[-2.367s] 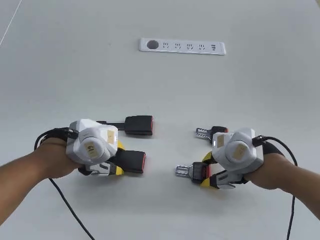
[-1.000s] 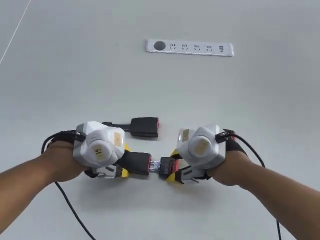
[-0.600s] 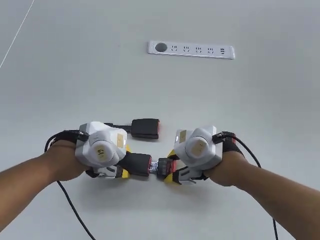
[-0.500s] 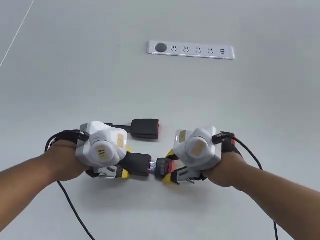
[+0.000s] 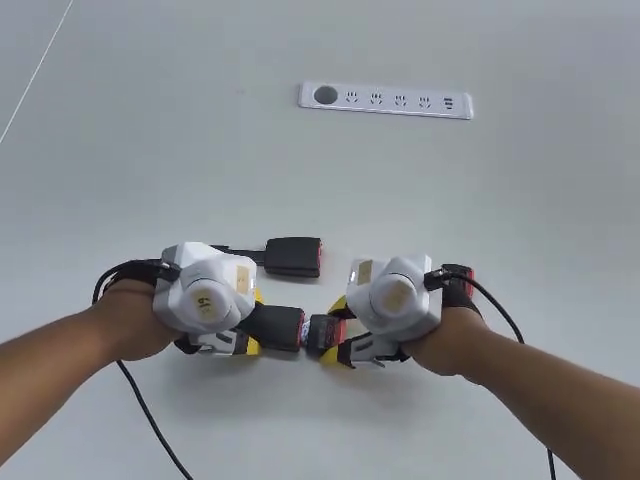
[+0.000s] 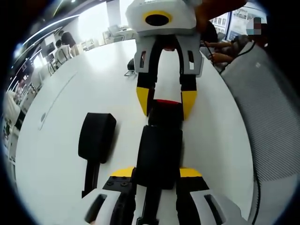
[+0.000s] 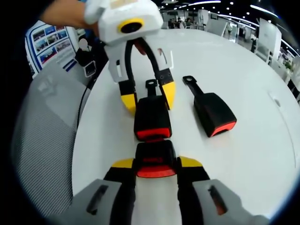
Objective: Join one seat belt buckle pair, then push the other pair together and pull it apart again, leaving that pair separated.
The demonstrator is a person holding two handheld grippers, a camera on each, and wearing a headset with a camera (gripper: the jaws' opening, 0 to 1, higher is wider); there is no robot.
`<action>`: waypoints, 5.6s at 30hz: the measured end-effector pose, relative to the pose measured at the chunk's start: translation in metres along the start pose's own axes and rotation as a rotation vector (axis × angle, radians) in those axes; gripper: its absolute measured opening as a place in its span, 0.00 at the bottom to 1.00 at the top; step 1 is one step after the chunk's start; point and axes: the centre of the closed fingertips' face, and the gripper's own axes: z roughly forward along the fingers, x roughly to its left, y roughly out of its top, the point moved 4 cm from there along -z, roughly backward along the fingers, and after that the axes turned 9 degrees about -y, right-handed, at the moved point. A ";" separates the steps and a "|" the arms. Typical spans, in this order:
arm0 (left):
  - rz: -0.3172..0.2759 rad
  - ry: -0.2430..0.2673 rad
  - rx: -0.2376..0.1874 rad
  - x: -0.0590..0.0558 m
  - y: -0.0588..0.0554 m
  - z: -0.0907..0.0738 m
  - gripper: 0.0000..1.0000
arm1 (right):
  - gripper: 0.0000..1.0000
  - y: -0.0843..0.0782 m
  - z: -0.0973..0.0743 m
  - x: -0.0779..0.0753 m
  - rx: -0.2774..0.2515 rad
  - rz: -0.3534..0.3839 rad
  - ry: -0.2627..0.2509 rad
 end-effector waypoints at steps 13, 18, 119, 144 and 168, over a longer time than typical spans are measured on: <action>0.010 -0.004 -0.030 0.001 -0.005 0.000 0.33 | 0.34 -0.001 -0.001 0.000 -0.031 -0.010 0.007; 0.029 -0.009 -0.060 0.001 -0.008 -0.001 0.33 | 0.34 -0.003 -0.002 0.001 -0.063 -0.003 -0.008; -0.083 0.080 -0.303 0.006 0.025 -0.047 0.79 | 0.75 -0.053 -0.093 -0.039 -0.275 0.270 -0.317; -0.033 0.038 -0.161 0.072 0.046 -0.030 0.76 | 0.74 -0.102 -0.105 -0.103 -0.173 0.243 -0.202; 0.009 -0.009 -0.068 0.088 0.031 -0.008 0.52 | 0.42 -0.114 -0.092 -0.105 -0.029 0.093 -0.116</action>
